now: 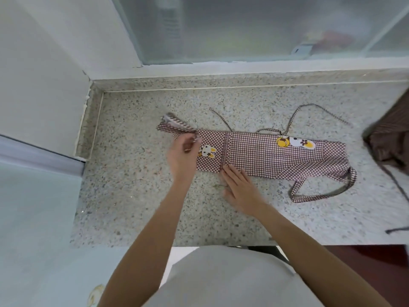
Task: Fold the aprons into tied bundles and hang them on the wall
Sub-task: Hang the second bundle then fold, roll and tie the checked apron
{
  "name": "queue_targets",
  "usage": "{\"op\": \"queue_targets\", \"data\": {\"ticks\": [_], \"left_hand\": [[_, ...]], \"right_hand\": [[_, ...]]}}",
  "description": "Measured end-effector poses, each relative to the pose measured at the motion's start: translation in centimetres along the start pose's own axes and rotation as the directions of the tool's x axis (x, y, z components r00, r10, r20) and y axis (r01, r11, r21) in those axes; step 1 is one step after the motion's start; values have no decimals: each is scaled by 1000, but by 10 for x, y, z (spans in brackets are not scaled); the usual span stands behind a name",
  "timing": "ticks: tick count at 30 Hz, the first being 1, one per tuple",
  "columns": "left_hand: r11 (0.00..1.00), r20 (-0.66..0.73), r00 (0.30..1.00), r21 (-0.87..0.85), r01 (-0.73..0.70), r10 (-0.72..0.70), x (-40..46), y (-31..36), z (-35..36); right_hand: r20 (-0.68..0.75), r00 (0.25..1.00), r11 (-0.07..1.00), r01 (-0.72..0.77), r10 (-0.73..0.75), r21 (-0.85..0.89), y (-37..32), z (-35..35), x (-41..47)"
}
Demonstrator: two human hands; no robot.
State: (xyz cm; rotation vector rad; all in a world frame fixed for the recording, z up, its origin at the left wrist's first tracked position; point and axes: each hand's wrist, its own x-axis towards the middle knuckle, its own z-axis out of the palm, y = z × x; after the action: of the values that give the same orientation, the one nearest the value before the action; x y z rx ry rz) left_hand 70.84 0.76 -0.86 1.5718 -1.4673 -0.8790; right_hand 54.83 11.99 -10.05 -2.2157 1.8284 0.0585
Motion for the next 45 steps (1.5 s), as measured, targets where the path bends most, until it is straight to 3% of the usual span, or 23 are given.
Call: {"op": "queue_targets", "data": {"ticks": [4,7,10,13,15,17,20,22,24,26,29,33,37,41,43,45], "left_hand": [[947,162,935,7,-320,315,-35,33,76],[904,351,856,57,-425,380,-59,39,131],[864,572,787,249,-437,233,-80,19,169],[845,690,723,361,-393,42,-88,7,181],[868,734,678,314,-385,35,-85,7,177],[886,708,698,248,-391,110,-83,8,162],[868,434,875,327,-375,215,-80,-5,123],[863,269,962,473,-177,50,-75,-21,95],[816,196,961,576,50,-197,-67,-38,78],[773,175,912,602,199,-371,-61,-47,67],[826,211,886,496,266,-412,-54,-46,65],[919,295,873,68,387,-389,-51,-31,68],[910,235,900,-112,400,-367,-58,-24,83],[905,91,916,-144,400,-390,-59,-14,97],[962,85,958,8,273,-273,-60,-16,100],[979,184,983,205,-17,-21,-59,-26,99]], "right_hand": [[-182,963,973,-173,200,151,39,-18,-18],[-231,843,859,-412,486,304,84,-28,-49],[-204,738,744,-539,644,395,117,-36,-71],[-114,733,696,-568,671,439,133,-41,-73],[-73,739,687,-580,670,438,135,-43,-65],[-32,765,699,-570,644,432,132,-44,-55],[21,787,726,-580,617,369,128,-45,-38],[58,776,732,-615,628,293,125,-44,-27],[71,744,712,-659,665,242,122,-46,-19],[54,732,713,-676,679,188,117,-47,-12],[74,701,684,-711,710,163,116,-46,-5],[89,694,679,-718,714,153,114,-46,3],[45,703,682,-701,709,207,117,-43,0],[-31,683,614,-636,730,468,127,-52,-12],[-65,623,557,-643,780,526,142,-60,-25],[-81,554,513,-694,828,505,160,-64,-45]]}}
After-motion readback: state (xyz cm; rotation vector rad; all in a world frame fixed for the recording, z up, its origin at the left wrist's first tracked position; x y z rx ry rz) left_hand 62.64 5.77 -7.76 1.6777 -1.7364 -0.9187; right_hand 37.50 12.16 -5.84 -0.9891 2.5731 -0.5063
